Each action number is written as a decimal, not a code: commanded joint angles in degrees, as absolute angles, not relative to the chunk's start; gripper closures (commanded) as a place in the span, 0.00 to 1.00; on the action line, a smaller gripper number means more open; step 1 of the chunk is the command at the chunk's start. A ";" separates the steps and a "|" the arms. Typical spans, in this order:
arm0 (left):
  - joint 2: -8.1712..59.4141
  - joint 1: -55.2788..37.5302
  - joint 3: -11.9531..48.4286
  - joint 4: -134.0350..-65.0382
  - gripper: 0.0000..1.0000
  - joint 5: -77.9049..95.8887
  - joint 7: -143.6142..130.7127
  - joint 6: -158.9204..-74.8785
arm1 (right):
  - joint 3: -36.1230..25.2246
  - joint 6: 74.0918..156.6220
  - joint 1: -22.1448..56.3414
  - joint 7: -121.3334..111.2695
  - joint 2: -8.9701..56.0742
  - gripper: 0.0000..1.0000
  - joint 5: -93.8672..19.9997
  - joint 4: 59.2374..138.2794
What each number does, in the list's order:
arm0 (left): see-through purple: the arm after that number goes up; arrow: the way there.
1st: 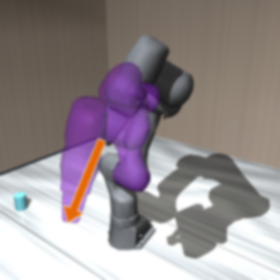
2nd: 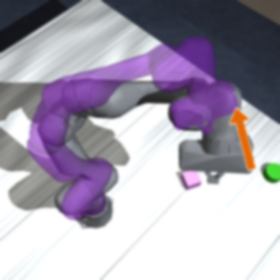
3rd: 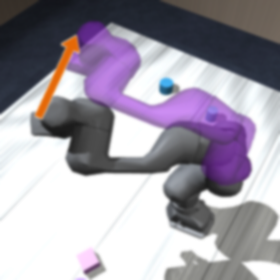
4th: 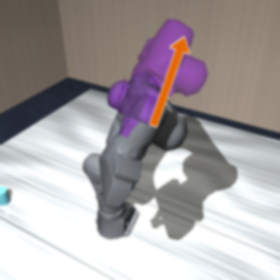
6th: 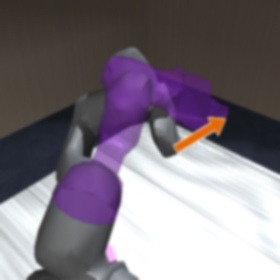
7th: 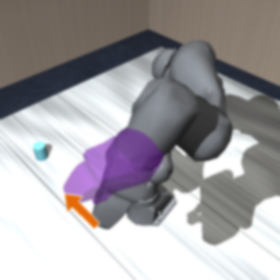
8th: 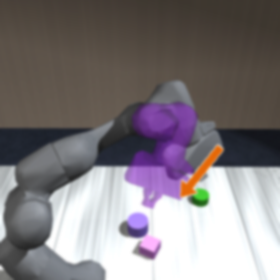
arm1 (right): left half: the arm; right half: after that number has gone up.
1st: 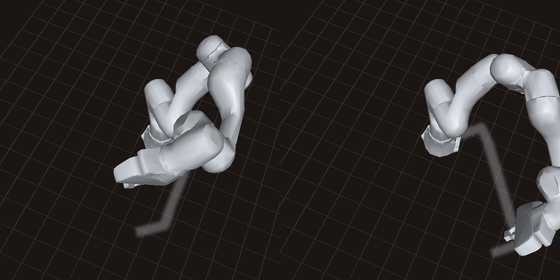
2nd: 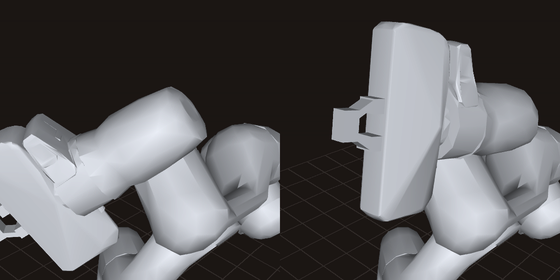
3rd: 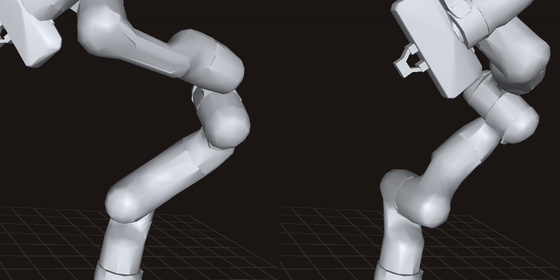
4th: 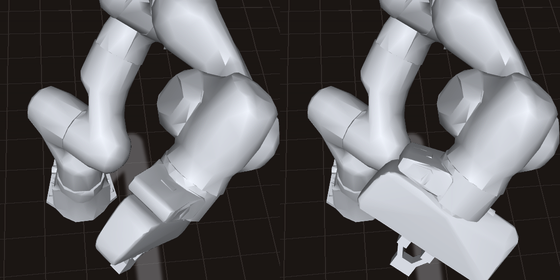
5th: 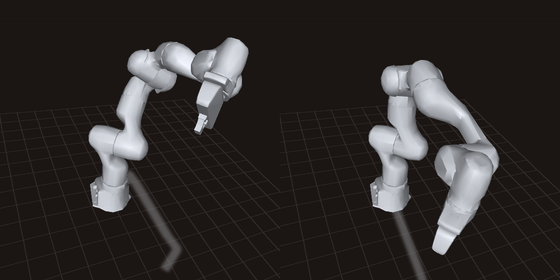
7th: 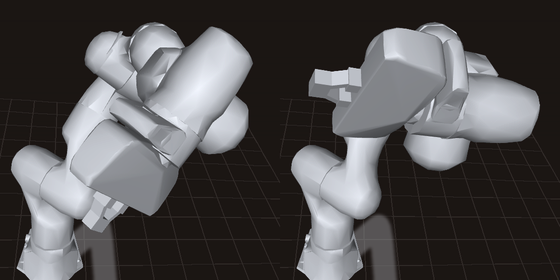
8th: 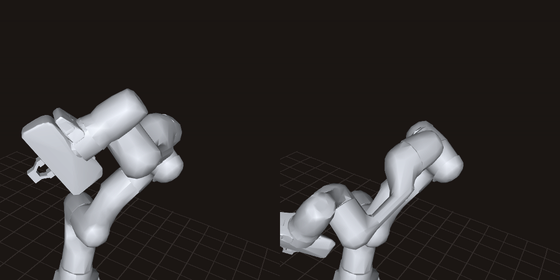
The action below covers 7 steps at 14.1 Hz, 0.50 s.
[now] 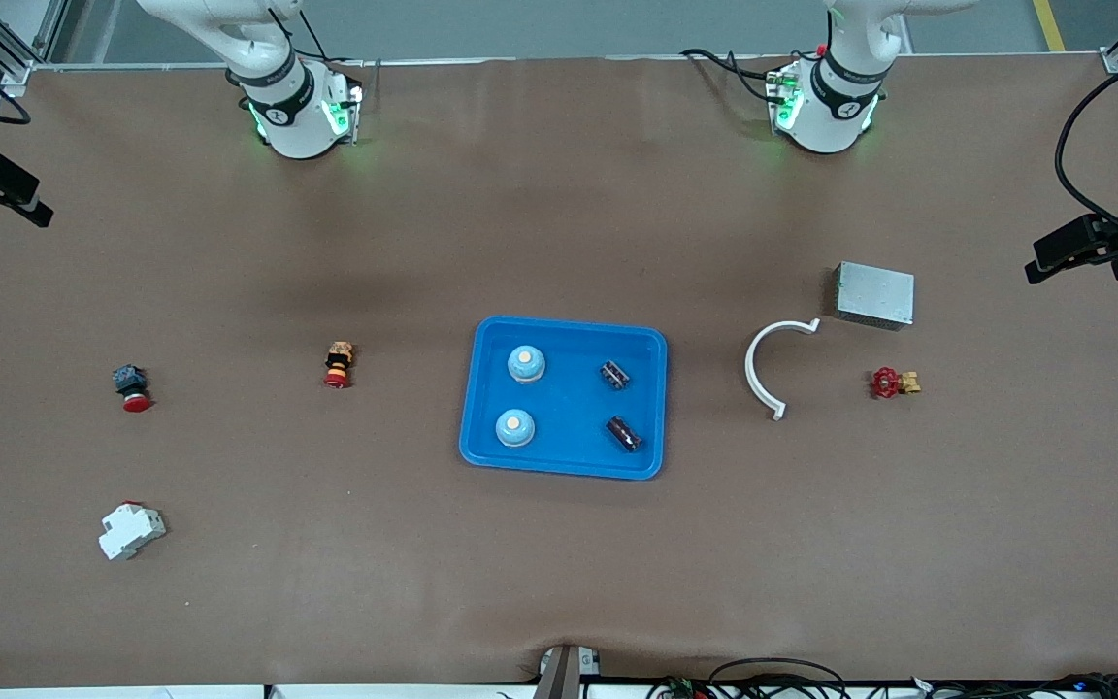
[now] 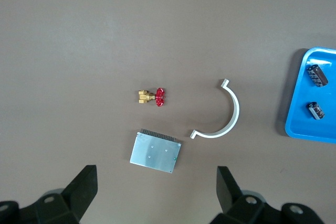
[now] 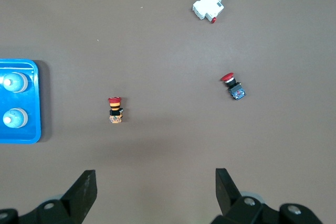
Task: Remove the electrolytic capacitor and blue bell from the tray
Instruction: 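Move the left gripper and the right gripper toward the blue tray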
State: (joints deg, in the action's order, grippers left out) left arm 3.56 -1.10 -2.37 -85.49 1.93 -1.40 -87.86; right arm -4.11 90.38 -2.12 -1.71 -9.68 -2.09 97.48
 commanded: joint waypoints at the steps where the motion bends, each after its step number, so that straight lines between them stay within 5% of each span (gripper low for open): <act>1: 3.87 -0.97 -2.29 -84.55 0.00 2.37 -2.11 -86.84 | -3.60 89.74 -2.46 -2.46 -9.93 0.00 -1.49 97.21; 7: 4.13 -1.05 -2.20 -84.81 0.00 2.55 -2.11 -86.84 | -3.60 89.74 -2.55 -2.29 -10.02 0.00 -1.49 97.29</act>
